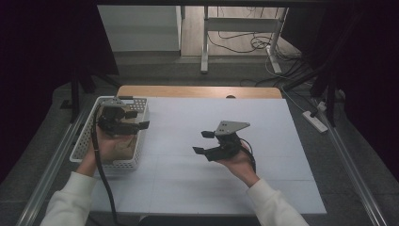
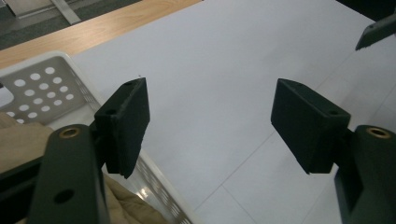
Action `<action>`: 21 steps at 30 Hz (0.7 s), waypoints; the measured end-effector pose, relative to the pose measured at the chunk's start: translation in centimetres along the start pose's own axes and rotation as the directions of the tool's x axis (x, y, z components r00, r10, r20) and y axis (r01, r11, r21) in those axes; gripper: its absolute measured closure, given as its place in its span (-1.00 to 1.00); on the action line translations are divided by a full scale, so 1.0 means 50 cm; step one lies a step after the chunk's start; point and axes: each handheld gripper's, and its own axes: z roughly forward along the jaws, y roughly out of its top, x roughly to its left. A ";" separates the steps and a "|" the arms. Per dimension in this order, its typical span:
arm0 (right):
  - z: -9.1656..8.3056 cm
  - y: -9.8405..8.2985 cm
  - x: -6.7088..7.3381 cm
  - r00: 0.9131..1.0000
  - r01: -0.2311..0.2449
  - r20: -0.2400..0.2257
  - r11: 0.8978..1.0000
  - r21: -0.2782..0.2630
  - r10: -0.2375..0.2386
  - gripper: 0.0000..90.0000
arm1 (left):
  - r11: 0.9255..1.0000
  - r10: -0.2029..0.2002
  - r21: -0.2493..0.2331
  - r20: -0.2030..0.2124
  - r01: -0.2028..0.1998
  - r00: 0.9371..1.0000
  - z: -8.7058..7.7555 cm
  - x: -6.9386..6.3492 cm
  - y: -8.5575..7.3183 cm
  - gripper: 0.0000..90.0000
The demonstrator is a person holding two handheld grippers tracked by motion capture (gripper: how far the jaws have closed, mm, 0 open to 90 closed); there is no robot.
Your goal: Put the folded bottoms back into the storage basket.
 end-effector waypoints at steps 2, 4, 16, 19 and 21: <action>-0.020 -0.011 -0.005 1.000 -0.004 0.015 1.000 -0.002 0.004 -0.30 | 1.000 -0.008 -0.008 0.004 0.008 1.000 0.001 -0.011 -0.007 -0.37; -0.040 -0.023 -0.010 1.000 -0.010 0.028 1.000 -0.003 0.010 -0.30 | 1.000 -0.011 -0.012 0.002 0.011 1.000 0.001 -0.022 -0.015 -0.38; -0.151 -0.112 -0.023 0.995 -0.059 0.085 0.998 0.006 0.058 -0.30 | 1.000 -0.017 0.001 -0.003 0.017 1.000 0.000 -0.083 -0.073 -0.44; -0.178 -0.136 -0.026 0.992 -0.076 0.100 0.997 0.005 0.075 -0.30 | 1.000 -0.012 0.016 0.003 0.012 1.000 0.002 -0.096 -0.087 -0.45; -0.196 -0.151 -0.028 0.990 -0.082 0.115 0.997 0.011 0.081 -0.30 | 1.000 -0.015 0.017 0.008 0.015 1.000 0.003 -0.104 -0.095 -0.46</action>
